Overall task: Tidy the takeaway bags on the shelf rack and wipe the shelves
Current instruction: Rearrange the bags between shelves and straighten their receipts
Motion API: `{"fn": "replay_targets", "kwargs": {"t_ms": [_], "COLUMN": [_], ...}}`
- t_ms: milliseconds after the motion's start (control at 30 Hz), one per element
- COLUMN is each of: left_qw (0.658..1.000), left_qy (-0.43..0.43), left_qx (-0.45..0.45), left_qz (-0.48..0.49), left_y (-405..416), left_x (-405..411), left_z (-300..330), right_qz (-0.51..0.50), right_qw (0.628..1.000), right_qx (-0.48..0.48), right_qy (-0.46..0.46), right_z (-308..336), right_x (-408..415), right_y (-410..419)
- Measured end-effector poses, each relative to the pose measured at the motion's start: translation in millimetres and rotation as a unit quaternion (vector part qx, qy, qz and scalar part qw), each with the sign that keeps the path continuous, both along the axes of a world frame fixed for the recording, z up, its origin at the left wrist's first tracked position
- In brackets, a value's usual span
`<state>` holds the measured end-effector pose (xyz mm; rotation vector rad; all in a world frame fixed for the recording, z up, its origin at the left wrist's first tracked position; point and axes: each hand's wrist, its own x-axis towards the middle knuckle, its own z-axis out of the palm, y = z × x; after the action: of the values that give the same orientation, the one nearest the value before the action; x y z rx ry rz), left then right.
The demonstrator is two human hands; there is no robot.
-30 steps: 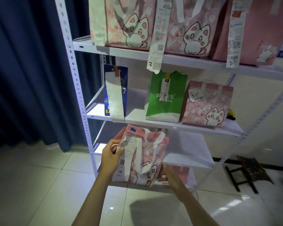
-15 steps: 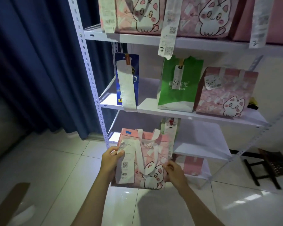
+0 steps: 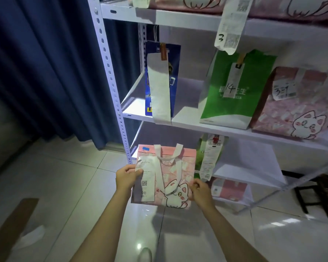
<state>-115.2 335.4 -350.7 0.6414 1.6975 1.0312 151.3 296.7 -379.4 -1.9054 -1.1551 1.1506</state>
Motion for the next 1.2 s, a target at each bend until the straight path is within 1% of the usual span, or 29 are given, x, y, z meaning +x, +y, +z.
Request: {"fn": "replay_targets", "kwargs": {"t_ms": [67,167,433,567,767,867,1067,1200], "left_qw": [0.999,0.998,0.997,0.998,0.997,0.993,0.990,0.990], "left_qy": [-0.012,-0.036,-0.058,-0.059,-0.015,-0.004,0.004,0.041], "left_qx": [-0.031,-0.054,-0.049,-0.021,0.067,0.112,0.136,0.120], "left_qz": [-0.003,-0.007,-0.032,-0.015,-0.021,-0.027,-0.047,-0.054], "left_y": [23.4,59.7,143.1,174.8,210.6,218.8,234.8,241.1], "left_x": [-9.2,-17.0,-20.8,-15.3,-6.5,-0.4,4.3,3.4], "left_z": [-10.6,-25.5,-66.9,-88.0,-132.1,-151.4,-173.3,-179.6], "right_qz": [-0.009,-0.022,-0.072,-0.108,-0.142,-0.137,-0.134,-0.140], "right_qw": [1.000,0.999,0.994,0.992,0.988,0.988,0.987,0.985], "right_qx": [-0.017,-0.036,-0.043,-0.003,0.045,0.065,0.087,0.096], "right_qy": [-0.014,-0.030,-0.066,-0.066,-0.041,-0.038,-0.009,-0.030], "right_z": [-10.3,-23.0,-62.0,-85.4,-142.4,-167.3,-203.0,-197.0], "right_x": [-5.1,-11.3,-27.5,-35.3,-34.5,-31.3,-25.6,-27.3], "right_y": [21.9,54.1,129.5,161.8,203.1,213.8,231.6,232.0]}}
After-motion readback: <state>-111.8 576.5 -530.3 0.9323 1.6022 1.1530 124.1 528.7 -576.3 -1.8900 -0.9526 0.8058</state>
